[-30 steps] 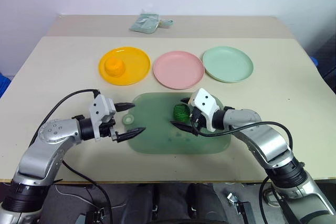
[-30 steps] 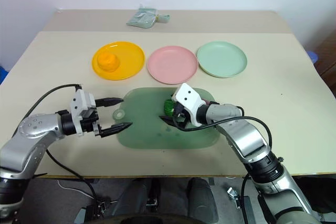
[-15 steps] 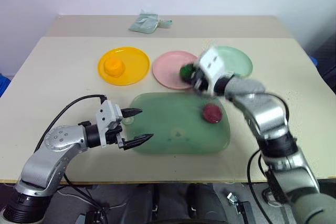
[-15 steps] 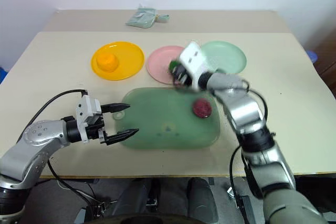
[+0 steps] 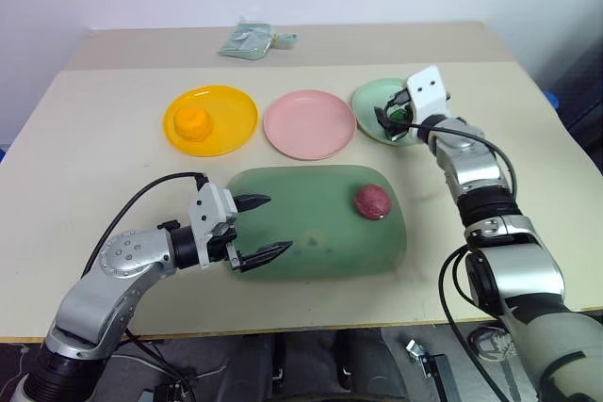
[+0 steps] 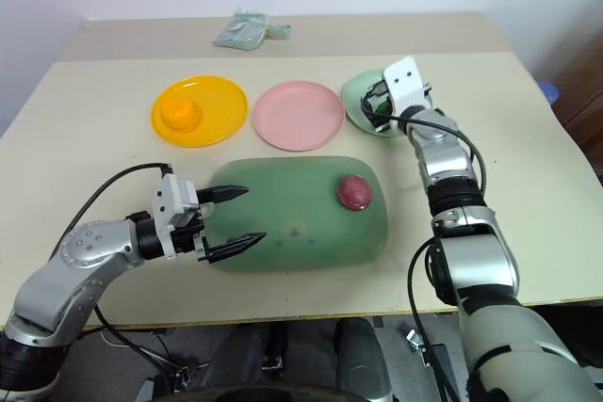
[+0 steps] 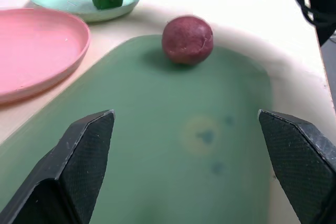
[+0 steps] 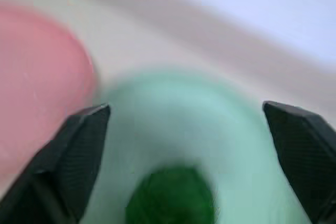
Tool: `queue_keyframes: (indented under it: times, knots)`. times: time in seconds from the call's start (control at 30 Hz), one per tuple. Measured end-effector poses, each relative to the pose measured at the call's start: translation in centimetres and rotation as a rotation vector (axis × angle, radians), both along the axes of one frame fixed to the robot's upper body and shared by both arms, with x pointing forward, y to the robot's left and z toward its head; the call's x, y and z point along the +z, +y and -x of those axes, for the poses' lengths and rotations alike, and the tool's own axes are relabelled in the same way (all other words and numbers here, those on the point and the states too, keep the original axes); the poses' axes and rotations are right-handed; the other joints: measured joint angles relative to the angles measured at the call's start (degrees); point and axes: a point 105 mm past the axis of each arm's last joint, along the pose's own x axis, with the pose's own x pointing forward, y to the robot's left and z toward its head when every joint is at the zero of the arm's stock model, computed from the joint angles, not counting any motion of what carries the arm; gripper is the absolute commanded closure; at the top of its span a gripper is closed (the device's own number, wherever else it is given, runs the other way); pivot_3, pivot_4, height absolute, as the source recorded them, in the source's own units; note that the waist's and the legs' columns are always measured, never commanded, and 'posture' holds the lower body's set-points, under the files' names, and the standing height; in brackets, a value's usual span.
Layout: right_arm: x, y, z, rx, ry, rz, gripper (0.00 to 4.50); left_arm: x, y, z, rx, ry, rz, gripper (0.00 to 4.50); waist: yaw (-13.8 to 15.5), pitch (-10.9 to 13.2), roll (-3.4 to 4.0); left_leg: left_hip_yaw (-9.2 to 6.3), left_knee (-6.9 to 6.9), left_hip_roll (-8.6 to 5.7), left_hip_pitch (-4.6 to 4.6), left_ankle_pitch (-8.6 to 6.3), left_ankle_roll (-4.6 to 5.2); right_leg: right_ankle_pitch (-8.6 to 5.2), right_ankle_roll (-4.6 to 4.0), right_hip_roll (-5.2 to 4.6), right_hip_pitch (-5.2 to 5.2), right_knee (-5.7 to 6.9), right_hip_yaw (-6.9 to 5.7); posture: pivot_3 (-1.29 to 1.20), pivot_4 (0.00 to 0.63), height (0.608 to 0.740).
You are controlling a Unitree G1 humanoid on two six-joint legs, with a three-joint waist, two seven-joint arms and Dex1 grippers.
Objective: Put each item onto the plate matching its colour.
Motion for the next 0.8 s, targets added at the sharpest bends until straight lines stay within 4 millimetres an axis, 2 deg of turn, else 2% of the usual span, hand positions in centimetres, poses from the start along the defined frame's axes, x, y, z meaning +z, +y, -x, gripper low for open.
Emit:
queue_keyframes:
  times: [0.07, 0.1, 0.27, 0.37, 0.43, 0.53, 0.6, 0.63, 0.7, 0.8]
  knots:
    - [0.4, 0.7, 2.3, 0.145, -0.015, 0.003, 0.02, -0.1, -0.1, 0.0, -0.001, 0.003, 0.001, 0.00, 0.50, -0.01, -0.02, -0.11, 0.03, -0.01, 0.02, -0.02, 0.02, 0.00, 0.00, -0.01, 0.16, -0.11, -0.04, 0.00, 0.150, 0.740]
    - [-0.2, 0.9, 3.9, 0.232, 0.010, 0.000, 0.02, 0.0, -0.1, 0.0, -0.003, 0.001, 0.002, 0.00, 0.93, -0.01, -0.02, -0.10, 0.05, -0.02, 0.01, -0.03, 0.04, 0.00, 0.01, -0.01, 0.16, -0.13, -0.03, 0.00, 0.150, 0.740]
    - [-5.0, 1.1, 12.1, 0.545, 0.326, -0.004, 0.02, -0.1, 0.1, -0.4, -0.002, 0.001, -0.009, 0.00, 1.49, 0.00, 0.02, -0.07, 0.21, -0.01, 0.01, -0.08, 0.13, 0.01, 0.01, -0.06, 0.19, -0.25, -0.02, 0.00, 0.150, 0.740]
    - [-6.3, 1.5, 14.2, 0.604, 0.423, 0.006, 0.02, 0.2, 0.1, -0.8, -0.010, -0.013, -0.014, 0.00, 1.03, -0.01, 0.01, -0.05, 0.24, 0.05, 0.10, -0.08, 0.12, 0.01, 0.00, -0.03, 0.21, -0.19, 0.01, 0.00, 0.150, 0.740]
    - [-7.0, 2.0, 14.6, 0.619, 0.456, 0.011, 0.02, 0.3, 0.0, -0.9, -0.015, -0.017, -0.014, 0.00, 0.89, -0.02, 0.06, -0.03, 0.23, 0.05, 0.11, -0.08, 0.11, 0.01, -0.01, -0.04, 0.15, -0.15, 0.05, 0.00, 0.150, 0.740]
    - [-8.0, 2.3, 14.2, 0.587, 0.477, 0.039, 1.38, 0.2, 0.1, -1.0, -0.016, -0.014, -0.014, 0.00, 1.10, -0.02, 0.05, -0.02, 0.24, 0.03, 0.07, -0.08, 0.11, 0.01, -0.01, -0.06, 0.13, -0.17, 0.05, 0.00, 0.150, 0.740]
    - [-7.9, 3.1, 13.6, 0.578, 0.451, 0.041, 2.28, 0.1, 0.2, -0.9, -0.014, -0.009, -0.016, 0.00, 1.19, -0.02, 0.05, -0.02, 0.25, 0.03, 0.06, -0.08, 0.11, 0.01, -0.01, -0.07, 0.13, -0.18, 0.05, 0.00, 0.150, 0.740]
    - [-7.6, 3.5, 13.4, 0.582, 0.432, 0.042, 2.46, 0.0, 0.2, -0.8, -0.012, -0.003, -0.016, 0.00, 1.25, -0.02, 0.05, -0.03, 0.25, 0.03, 0.06, -0.07, 0.11, 0.01, -0.01, -0.07, 0.12, -0.18, 0.05, 0.00, 0.150, 0.740]
    - [-6.9, 4.3, 12.9, 0.591, 0.389, 0.052, 2.46, -0.3, 0.5, -0.8, 0.004, 0.004, -0.018, 0.00, 1.42, -0.02, 0.05, -0.03, 0.24, 0.02, 0.06, -0.07, 0.10, 0.01, -0.01, -0.07, 0.13, -0.18, 0.05, 0.00, 0.150, 0.740]
    - [-4.6, 7.3, 9.7, 0.551, 0.243, -0.003, 2.46, -0.4, 2.2, -1.4, 0.108, -0.006, -0.027, 0.00, 0.45, -0.01, 0.05, -0.03, 0.22, 0.04, 0.05, -0.03, 0.02, 0.01, -0.02, -0.05, 0.05, -0.11, 0.07, 0.00, 0.150, 0.740]
